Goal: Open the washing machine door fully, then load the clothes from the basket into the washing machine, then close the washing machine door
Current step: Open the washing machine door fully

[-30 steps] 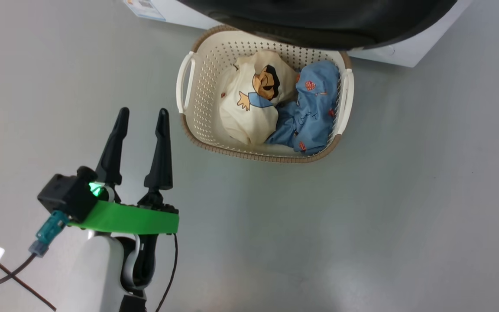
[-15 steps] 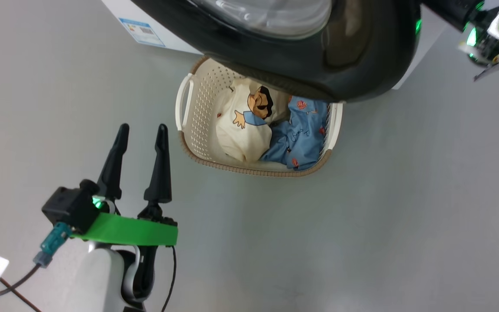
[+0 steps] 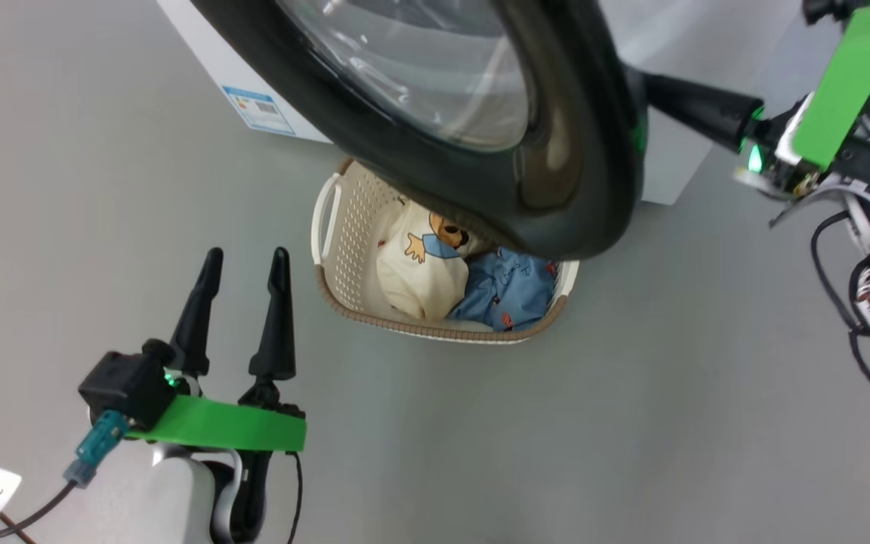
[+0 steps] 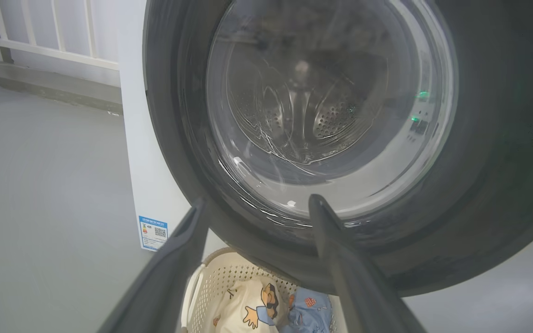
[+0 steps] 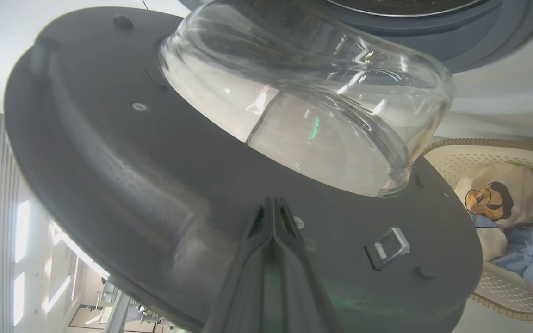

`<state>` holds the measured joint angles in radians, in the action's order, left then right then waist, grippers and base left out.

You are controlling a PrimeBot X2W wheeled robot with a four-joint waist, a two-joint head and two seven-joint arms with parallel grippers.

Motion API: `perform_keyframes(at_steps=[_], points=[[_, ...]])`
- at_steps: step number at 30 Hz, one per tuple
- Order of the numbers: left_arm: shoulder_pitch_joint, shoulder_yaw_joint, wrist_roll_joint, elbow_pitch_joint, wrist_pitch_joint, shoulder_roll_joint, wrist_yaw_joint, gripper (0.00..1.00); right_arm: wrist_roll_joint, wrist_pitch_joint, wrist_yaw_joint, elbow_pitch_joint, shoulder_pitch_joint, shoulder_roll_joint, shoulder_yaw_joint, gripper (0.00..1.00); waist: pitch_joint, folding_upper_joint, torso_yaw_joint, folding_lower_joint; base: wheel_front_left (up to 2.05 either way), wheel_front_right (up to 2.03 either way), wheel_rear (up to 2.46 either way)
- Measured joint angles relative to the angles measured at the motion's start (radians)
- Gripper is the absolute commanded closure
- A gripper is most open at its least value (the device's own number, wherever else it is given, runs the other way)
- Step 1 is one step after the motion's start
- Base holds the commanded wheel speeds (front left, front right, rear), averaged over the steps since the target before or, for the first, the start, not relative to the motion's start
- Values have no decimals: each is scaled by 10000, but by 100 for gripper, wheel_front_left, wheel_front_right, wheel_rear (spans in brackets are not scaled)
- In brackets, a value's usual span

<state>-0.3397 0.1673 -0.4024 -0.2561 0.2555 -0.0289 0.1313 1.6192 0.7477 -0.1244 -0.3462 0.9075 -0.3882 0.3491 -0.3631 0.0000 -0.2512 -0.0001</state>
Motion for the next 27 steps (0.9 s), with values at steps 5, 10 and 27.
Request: perform_keyframes(at_steps=[5, 10, 27], points=[[22, 4, 201, -6, 0, -2, 0, 0, 0, 299, 0, 293, -458, 196, 100, 100, 322, 0, 30, 1, 0, 0, 0], [378, -44, 311, -27, 0, -10, 0, 0, 0, 537, 0, 591, -839, 462, 209, 100, 597, 0, 49, 1, 0, 0, 0], [756, -123, 362, -58, 0, -27, 0, 0, -15, 1231, -2, 1164, -1508, 1195, 497, 100, 950, 0, -297, 1, 0, 0, 0]])
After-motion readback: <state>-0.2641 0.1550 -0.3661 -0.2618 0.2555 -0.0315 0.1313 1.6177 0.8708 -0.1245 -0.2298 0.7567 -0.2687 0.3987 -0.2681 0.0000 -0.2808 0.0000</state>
